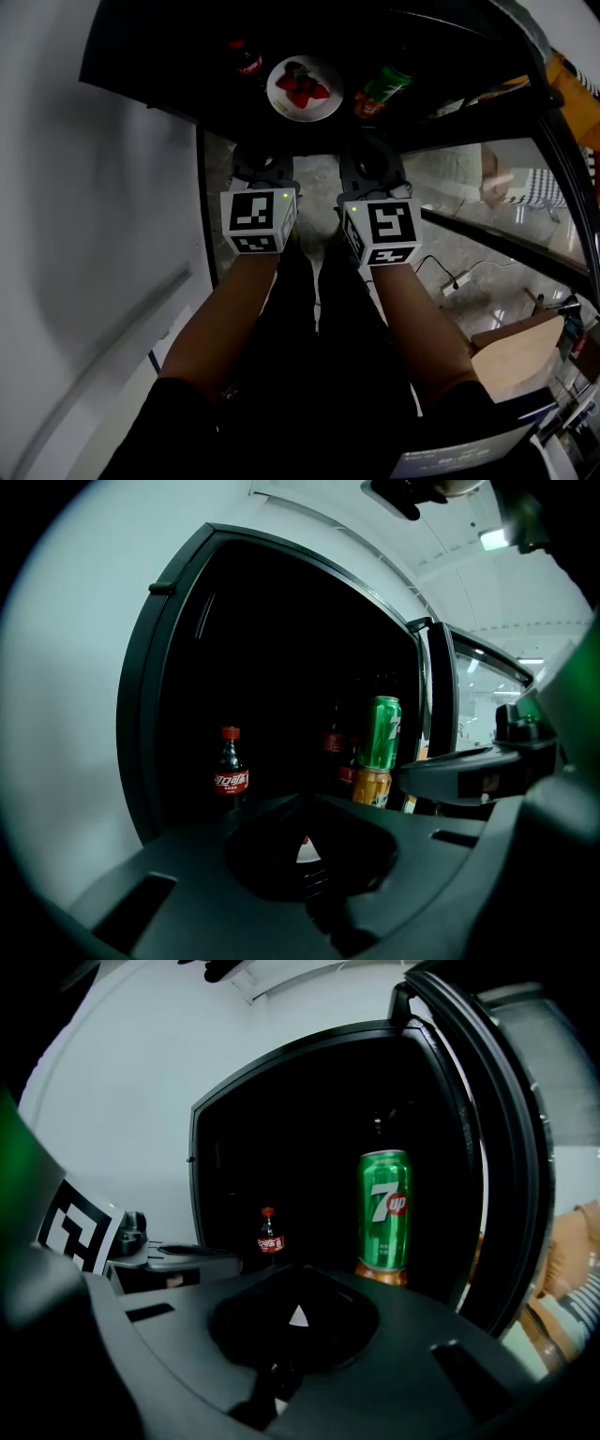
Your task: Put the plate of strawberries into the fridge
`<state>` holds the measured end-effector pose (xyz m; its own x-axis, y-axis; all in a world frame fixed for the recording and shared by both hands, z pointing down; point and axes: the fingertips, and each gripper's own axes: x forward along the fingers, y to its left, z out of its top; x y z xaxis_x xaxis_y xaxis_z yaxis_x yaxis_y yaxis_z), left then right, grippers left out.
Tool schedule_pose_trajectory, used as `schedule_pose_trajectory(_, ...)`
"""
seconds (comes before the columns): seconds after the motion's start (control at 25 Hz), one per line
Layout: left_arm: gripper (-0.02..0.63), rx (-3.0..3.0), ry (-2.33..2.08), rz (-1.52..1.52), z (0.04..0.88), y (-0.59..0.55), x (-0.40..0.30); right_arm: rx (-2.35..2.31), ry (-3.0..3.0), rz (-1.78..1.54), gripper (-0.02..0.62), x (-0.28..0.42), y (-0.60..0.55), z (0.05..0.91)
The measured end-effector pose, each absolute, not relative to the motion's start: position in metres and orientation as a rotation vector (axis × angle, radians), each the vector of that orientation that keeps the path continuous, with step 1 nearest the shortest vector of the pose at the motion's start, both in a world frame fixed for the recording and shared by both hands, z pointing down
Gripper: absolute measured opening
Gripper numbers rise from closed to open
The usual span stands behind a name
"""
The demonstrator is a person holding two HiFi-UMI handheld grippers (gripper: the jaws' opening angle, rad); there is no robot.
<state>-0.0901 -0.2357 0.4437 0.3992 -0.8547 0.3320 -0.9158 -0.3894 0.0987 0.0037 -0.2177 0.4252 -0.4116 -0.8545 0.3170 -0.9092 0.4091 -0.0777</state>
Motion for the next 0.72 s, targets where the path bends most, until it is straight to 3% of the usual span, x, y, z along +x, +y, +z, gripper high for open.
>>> schedule_pose_trajectory(0.72,0.003,2.394,-1.556,0.299,0.429,-0.235,-0.101,1.555,-2.414,0.351,0.005,0.005,-0.214,0.419)
